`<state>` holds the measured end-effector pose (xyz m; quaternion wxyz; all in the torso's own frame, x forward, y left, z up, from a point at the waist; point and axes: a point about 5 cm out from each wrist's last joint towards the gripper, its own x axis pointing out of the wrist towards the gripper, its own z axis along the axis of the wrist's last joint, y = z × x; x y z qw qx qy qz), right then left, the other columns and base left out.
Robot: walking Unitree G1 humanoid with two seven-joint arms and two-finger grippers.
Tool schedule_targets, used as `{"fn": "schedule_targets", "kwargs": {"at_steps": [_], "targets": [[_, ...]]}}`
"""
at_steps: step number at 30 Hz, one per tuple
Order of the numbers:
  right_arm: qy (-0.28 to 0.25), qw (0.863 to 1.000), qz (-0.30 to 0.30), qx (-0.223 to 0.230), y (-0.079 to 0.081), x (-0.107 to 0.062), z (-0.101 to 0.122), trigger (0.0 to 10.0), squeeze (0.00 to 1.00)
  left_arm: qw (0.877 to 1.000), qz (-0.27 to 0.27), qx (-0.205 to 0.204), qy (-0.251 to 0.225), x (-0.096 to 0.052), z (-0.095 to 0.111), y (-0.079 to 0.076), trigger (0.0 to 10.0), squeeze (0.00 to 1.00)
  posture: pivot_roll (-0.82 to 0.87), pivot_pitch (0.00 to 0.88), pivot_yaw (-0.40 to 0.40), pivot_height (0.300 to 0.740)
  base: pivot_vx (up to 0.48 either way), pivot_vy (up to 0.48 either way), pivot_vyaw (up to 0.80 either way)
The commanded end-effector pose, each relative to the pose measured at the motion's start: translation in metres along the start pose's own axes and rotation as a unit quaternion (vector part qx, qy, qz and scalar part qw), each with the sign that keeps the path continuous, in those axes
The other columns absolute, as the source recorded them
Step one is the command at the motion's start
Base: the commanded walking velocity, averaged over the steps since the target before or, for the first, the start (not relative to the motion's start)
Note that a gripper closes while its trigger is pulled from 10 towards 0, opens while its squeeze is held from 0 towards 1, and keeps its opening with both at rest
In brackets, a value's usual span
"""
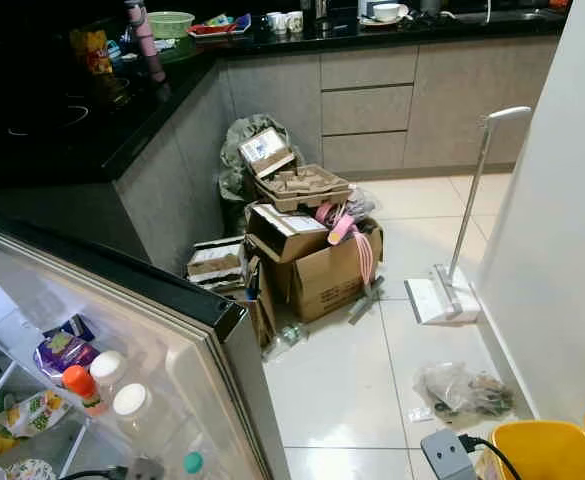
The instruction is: Restocking fridge
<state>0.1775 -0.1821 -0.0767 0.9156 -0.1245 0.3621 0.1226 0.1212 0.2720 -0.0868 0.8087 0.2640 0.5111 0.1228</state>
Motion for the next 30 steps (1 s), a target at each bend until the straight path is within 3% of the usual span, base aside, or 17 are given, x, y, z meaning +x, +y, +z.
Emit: {"fn": "schedule_targets", "kwargs": {"at_steps": [1, 4, 9, 10, 11, 13, 14, 15, 20, 26, 30], "targets": [[0.012, 1.0, 0.004, 0.005, 0.002, -0.002, -0.006, 10.0, 0.0, 0.999, 0.022, 0.02, 0.016, 0.002, -0.01, 0.017, 10.0, 0.0, -0.11, 0.011, 0.038, 0.74, 0.0, 0.0, 0.0], [0.018, 1.0, 0.006, 0.005, 0.003, -0.004, -0.01, 10.0, 0.0, 0.996, 0.083, -0.012, 0.031, 0.004, -0.018, 0.047, 10.0, 0.0, -0.11, 0.016, 0.037, 0.74, 0.0, 0.0, 0.0], [0.022, 1.0, 0.007, 0.005, 0.003, -0.004, -0.012, 10.0, 0.0, 0.995, 0.078, -0.027, 0.05, 0.005, -0.024, 0.055, 10.0, 0.0, -0.1, 0.021, 0.034, 0.74, 0.0, 0.0, 0.0], [0.023, 1.0, 0.007, 0.005, 0.003, -0.005, -0.013, 10.0, 0.0, 0.998, 0.031, -0.027, 0.058, 0.004, -0.028, 0.049, 10.0, 0.0, -0.1, 0.025, 0.029, 0.74, 0.0, 0.0, 0.0], [0.023, 1.0, 0.007, 0.005, 0.003, -0.005, -0.013, 10.0, 0.0, 0.998, 0.031, -0.027, 0.058, 0.004, -0.028, 0.049, 10.0, 0.0, -0.1, 0.025, 0.029, 0.74, 0.0, 0.0, 0.0], [0.027, 1.0, 0.011, 0.001, 0.004, -0.005, -0.014, 10.0, 0.0, 0.993, -0.108, -0.007, 0.05, 0.0, -0.03, 0.02, 10.0, 0.0, -0.1, 0.033, 0.02, 0.74, 0.0, 0.0, 0.0], [0.027, 1.0, 0.011, 0.001, 0.004, -0.005, -0.014, 10.0, 0.0, 0.993, -0.108, -0.007, 0.05, 0.0, -0.03, 0.02, 10.0, 0.0, -0.1, 0.033, 0.02, 0.74, 0.0, 0.0, 0.0], [0.027, 1.0, 0.012, -0.001, 0.004, -0.005, -0.015, 10.0, 0.0, 0.987, -0.157, -0.004, 0.047, -0.003, -0.029, 0.007, 10.0, 0.0, -0.1, 0.035, 0.015, 0.74, 0.0, 0.0, 0.0], [0.028, 0.999, 0.017, -0.008, 0.0, -0.007, -0.017, 10.0, 0.0, 0.982, -0.183, -0.013, 0.045, -0.006, -0.026, -0.01, 10.0, 0.0, -0.09, 0.061, -0.009, 0.74, 0.0, 0.0, 0.0], [0.035, 0.999, 0.023, -0.019, -0.002, -0.011, -0.022, 10.0, 0.0, 0.986, -0.157, -0.046, 0.035, -0.008, -0.029, -0.016, 10.0, 0.0, -0.06, 0.086, -0.032, 0.74, 0.0, 0.0, 0.0], [0.036, 0.999, 0.027, -0.025, -0.003, -0.012, -0.023, 10.0, 0.0, 0.983, -0.167, -0.066, 0.031, -0.011, -0.031, -0.02, 10.0, 0.0, -0.06, 0.091, -0.038, 0.74, 0.0, 0.0, 0.0]]}}
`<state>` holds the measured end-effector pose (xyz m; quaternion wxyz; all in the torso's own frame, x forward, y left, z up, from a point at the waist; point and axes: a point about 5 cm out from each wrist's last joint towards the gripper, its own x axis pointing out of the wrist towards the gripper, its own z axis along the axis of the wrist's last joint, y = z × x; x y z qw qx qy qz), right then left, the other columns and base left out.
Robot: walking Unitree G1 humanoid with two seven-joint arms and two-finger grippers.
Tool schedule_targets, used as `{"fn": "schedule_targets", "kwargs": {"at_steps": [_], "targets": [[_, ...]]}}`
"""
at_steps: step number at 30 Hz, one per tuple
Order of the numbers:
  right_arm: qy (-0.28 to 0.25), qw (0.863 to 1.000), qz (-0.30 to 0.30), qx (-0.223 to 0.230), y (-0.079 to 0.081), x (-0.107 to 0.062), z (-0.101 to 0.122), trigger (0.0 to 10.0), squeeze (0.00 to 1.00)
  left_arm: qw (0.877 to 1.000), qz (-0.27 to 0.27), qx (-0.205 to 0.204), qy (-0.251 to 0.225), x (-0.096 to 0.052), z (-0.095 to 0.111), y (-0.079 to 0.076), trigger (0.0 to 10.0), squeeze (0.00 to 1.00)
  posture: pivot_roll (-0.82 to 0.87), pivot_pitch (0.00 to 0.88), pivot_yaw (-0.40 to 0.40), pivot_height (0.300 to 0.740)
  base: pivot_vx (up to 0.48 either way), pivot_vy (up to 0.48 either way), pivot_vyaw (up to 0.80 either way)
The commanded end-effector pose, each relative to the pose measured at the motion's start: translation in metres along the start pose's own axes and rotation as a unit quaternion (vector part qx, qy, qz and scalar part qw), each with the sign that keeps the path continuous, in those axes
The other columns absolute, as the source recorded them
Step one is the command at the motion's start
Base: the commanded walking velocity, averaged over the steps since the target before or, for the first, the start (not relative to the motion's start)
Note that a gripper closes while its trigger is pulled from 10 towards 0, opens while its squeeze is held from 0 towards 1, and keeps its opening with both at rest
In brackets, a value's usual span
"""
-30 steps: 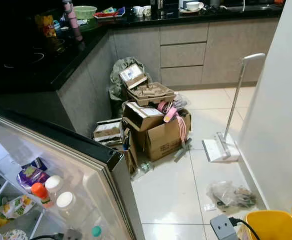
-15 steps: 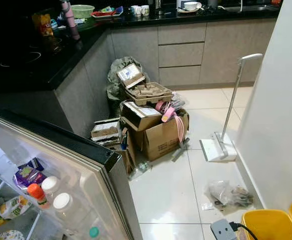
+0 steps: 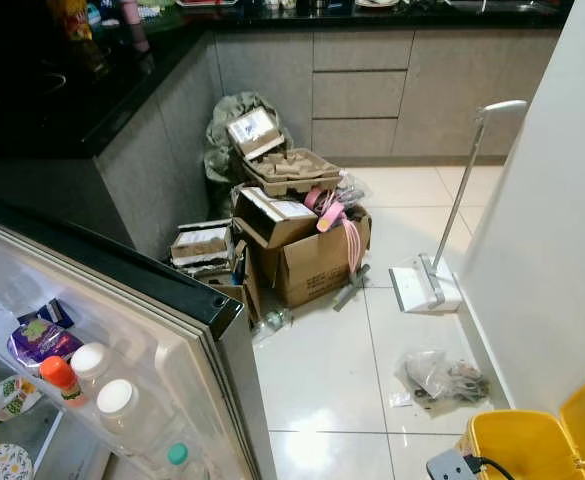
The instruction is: Restocking fridge
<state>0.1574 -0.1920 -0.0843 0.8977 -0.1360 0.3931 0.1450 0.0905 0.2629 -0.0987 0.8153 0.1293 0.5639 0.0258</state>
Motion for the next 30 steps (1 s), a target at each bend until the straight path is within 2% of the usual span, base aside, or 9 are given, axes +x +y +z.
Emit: {"fn": "schedule_targets", "kwargs": {"at_steps": [1, 6, 14, 30], "targets": [[0.003, 1.0, 0.004, -0.008, -0.001, -0.001, -0.002, 10.0, 0.0, 1.0, -0.006, -0.011, -0.001, 0.0, -0.003, -0.004, 10.0, 0.0, -0.06, 0.091, -0.038, 0.74, 0.0, 0.0, 0.0], [-0.006, 1.0, 0.0, -0.009, -0.002, 0.003, 0.008, 10.0, 0.0, 1.0, -0.006, -0.018, -0.019, -0.002, -0.008, -0.01, 10.0, 0.0, -0.05, 0.092, -0.032, 0.74, 0.0, 0.0, 0.0], [-0.009, 1.0, 0.0, -0.01, 0.0, 0.004, 0.009, 10.0, 0.0, 1.0, 0.004, 0.007, -0.019, -0.004, -0.013, -0.002, 10.0, 0.0, -0.05, 0.09, -0.024, 0.74, 0.0, 0.0, 0.0], [-0.002, 1.0, 0.0, -0.012, 0.001, 0.002, 0.004, 10.0, 0.0, 1.0, 0.016, 0.005, 0.026, -0.013, -0.05, 0.003, 10.0, 0.0, -0.05, 0.081, -0.017, 0.74, 0.0, -0.414, 0.0]]}}
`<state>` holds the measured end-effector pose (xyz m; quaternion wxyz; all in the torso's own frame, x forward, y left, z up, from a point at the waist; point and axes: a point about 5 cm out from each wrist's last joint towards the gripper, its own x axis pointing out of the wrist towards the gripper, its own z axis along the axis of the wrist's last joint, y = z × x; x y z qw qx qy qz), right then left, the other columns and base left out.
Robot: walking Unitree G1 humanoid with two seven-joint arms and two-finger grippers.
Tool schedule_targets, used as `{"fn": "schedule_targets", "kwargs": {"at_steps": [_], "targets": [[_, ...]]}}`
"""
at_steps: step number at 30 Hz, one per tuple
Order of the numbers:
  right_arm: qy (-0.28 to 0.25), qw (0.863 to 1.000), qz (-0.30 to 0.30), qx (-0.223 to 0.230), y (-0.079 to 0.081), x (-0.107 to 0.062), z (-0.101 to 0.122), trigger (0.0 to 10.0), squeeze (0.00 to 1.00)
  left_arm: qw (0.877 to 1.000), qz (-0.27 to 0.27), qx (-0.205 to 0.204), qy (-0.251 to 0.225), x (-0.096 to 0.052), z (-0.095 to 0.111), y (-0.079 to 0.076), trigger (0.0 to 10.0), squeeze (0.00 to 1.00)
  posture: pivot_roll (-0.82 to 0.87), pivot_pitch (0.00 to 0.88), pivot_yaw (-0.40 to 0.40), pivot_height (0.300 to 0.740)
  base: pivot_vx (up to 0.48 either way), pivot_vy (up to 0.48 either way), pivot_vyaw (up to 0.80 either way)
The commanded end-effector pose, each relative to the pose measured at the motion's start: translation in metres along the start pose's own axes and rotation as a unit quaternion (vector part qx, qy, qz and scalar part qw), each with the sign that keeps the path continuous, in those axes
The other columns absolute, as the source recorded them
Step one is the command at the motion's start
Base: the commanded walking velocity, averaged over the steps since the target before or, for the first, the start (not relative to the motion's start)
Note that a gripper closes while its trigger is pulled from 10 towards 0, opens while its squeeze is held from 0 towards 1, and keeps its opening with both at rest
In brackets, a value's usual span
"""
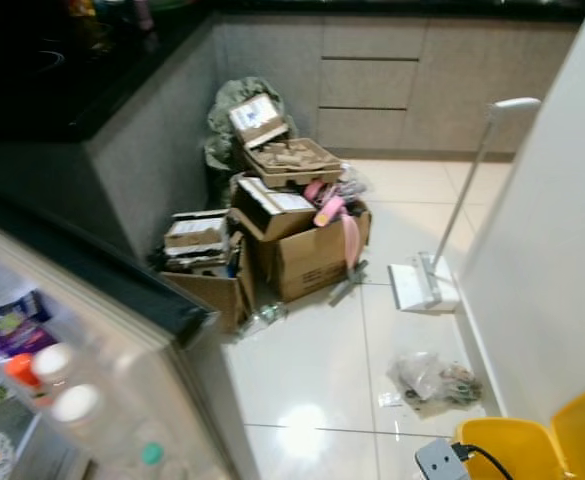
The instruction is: Restocking fridge
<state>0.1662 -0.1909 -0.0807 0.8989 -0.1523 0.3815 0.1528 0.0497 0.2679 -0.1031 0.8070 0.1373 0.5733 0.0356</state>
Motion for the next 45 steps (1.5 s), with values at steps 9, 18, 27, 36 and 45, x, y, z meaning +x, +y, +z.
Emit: {"fn": "schedule_targets", "kwargs": {"at_steps": [9, 18, 27, 36, 45], "targets": [[0.007, 1.0, 0.0, 0.01, 0.005, -0.001, -0.005, 10.0, 0.0, 1.0, 0.004, -0.003, 0.012, -0.001, -0.005, 0.0, 10.0, 0.0, -0.06, 0.084, -0.01, 0.74, 0.0, 0.0, 0.0], [0.008, 1.0, 0.0, 0.013, 0.007, -0.002, -0.006, 10.0, 0.0, 1.0, -0.005, 0.0, -0.001, 0.005, 0.015, -0.018, 10.0, 0.0, -0.07, 0.085, -0.003, 0.74, 0.0, 0.0, 0.0], [0.006, 1.0, -0.002, 0.016, 0.006, -0.002, -0.006, 10.0, 0.0, 0.999, -0.035, 0.023, -0.028, 0.009, 0.037, -0.025, 10.0, 0.0, -0.07, 0.089, 0.0, 0.74, 0.0, 0.0, 0.0], [0.009, 1.0, -0.005, 0.018, 0.004, -0.004, -0.009, 10.0, 0.0, 0.979, -0.111, 0.15, -0.082, 0.005, 0.042, -0.029, 10.0, 0.0, -0.07, 0.095, 0.004, 0.74, 0.0, 0.0, 0.0], [0.011, 1.0, -0.008, 0.021, 0.005, -0.004, -0.01, 10.0, 0.0, 0.944, -0.121, 0.27, -0.148, 0.002, 0.057, -0.027, 10.0, 0.0, -0.07, 0.095, 0.009, 0.74, 0.0, 0.0, 0.0]]}}
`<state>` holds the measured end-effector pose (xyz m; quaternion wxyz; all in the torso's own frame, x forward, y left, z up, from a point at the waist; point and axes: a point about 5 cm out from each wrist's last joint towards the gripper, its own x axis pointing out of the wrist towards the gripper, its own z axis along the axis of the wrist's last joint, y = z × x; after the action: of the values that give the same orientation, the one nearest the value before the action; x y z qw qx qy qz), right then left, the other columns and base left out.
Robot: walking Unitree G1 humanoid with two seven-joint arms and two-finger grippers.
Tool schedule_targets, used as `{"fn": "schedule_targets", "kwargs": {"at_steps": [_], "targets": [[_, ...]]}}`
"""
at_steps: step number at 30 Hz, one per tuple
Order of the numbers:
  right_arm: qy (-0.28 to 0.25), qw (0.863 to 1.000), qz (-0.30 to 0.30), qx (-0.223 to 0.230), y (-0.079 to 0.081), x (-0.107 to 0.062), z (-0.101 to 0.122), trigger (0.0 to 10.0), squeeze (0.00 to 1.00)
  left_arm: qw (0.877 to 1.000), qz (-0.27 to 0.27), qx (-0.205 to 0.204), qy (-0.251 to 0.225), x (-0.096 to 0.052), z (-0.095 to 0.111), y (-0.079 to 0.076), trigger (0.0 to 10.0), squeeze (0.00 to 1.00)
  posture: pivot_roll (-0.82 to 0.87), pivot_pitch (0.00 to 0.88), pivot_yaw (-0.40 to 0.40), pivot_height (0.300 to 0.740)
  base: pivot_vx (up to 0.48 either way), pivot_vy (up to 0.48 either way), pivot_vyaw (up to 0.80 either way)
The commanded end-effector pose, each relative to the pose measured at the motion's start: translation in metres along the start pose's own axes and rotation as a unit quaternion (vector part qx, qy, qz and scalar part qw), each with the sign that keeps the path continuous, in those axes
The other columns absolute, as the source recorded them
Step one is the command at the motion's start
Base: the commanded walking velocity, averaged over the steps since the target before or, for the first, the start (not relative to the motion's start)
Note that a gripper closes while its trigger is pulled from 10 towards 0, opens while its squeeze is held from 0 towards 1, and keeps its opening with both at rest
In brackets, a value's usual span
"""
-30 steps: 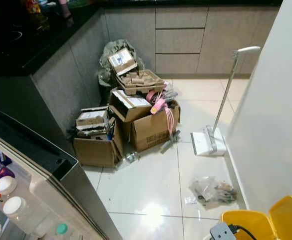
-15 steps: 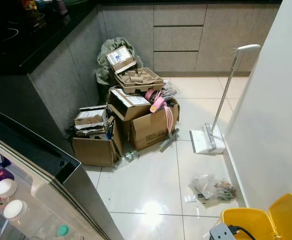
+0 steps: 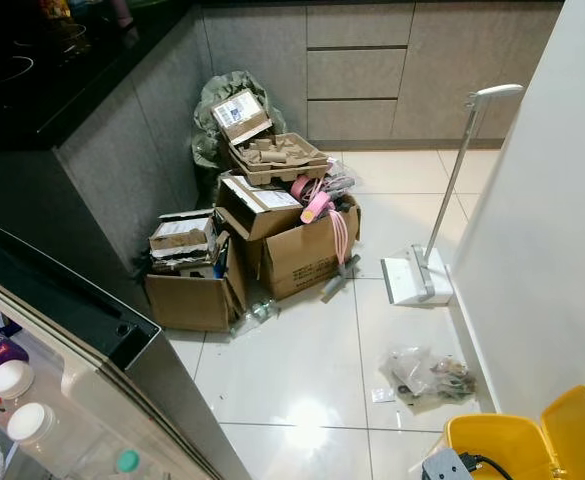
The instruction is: Restocking fridge
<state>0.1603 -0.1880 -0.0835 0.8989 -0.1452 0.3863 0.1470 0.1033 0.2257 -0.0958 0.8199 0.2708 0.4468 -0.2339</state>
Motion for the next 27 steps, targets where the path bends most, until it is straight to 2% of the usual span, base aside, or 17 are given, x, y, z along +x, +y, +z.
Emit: {"fn": "schedule_targets", "kwargs": {"at_steps": [1, 5, 7, 9, 14, 22, 27], "targets": [[0.006, 1.0, -0.007, 0.012, -0.001, -0.002, -0.006, 10.0, 0.0, 1.0, -0.001, 0.014, -0.005, -0.001, -0.001, 0.004, 10.0, 0.0, -0.07, 0.095, 0.009, 0.74, 0.0, 0.0, 0.0], [0.006, 1.0, -0.007, 0.012, 0.0, -0.002, -0.006, 10.0, 0.0, 0.999, -0.002, 0.02, -0.03, 0.002, 0.011, 0.004, 10.0, 0.0, -0.07, 0.095, 0.009, 0.74, 0.0, 0.0, 0.0], [0.007, 1.0, -0.007, 0.012, -0.001, -0.002, -0.005, 10.0, 0.0, 0.998, 0.002, 0.031, -0.061, 0.006, 0.026, 0.007, 10.0, 0.0, -0.08, 0.091, 0.007, 0.74, 0.0, 0.0, 0.0], [0.007, 1.0, -0.008, 0.012, -0.001, -0.002, -0.005, 10.0, 0.0, 0.997, 0.007, 0.033, -0.073, 0.008, 0.032, 0.008, 10.0, 0.0, -0.08, 0.091, 0.007, 0.74, 0.0, 0.0, 0.0], [0.006, 1.0, -0.01, 0.012, -0.002, -0.002, -0.005, 10.0, 0.0, 0.99, 0.015, 0.022, -0.135, 0.011, 0.058, 0.014, 10.0, 0.0, -0.08, 0.091, 0.006, 0.74, 0.0, 0.0, 0.0], [0.006, 1.0, -0.01, 0.012, -0.002, -0.002, -0.004, 10.0, 0.0, 0.984, -0.002, 0.024, -0.176, 0.01, 0.073, 0.014, 10.0, 0.0, -0.08, 0.089, 0.007, 0.74, 0.0, 0.0, 0.0], [0.007, 1.0, -0.01, 0.012, -0.002, -0.002, -0.004, 10.0, 0.0, 0.977, -0.011, 0.015, -0.213, 0.008, 0.089, 0.014, 10.0, 0.0, -0.08, 0.087, 0.007, 0.74, 0.0, 0.0, 0.0]]}}
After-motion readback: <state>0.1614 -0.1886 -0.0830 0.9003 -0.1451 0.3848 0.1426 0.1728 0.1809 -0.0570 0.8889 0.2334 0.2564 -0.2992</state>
